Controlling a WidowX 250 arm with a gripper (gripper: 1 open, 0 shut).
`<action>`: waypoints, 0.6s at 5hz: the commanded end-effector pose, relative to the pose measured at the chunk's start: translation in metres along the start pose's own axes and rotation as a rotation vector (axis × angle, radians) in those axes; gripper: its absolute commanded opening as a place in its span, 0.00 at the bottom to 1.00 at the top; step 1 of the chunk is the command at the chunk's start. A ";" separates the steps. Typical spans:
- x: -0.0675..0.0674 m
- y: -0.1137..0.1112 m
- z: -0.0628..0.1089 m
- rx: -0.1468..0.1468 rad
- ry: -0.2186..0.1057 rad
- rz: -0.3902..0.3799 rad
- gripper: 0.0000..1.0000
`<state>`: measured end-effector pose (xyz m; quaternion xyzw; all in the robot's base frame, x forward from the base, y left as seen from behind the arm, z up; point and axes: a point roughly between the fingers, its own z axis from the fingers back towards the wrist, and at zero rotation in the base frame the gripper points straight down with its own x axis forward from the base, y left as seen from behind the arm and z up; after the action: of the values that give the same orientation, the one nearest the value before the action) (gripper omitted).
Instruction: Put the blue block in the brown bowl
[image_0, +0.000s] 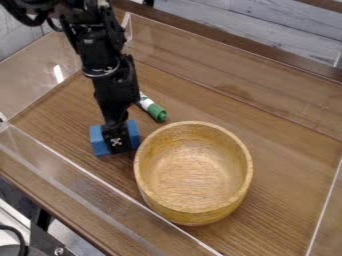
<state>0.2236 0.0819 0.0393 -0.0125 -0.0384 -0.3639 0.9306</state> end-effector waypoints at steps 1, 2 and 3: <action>0.000 0.006 0.001 0.025 -0.015 0.009 0.00; 0.001 0.006 0.003 0.025 -0.012 0.010 0.00; 0.003 0.007 0.008 0.025 -0.006 0.011 0.00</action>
<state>0.2191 0.0811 0.0337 -0.0239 -0.0256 -0.3554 0.9341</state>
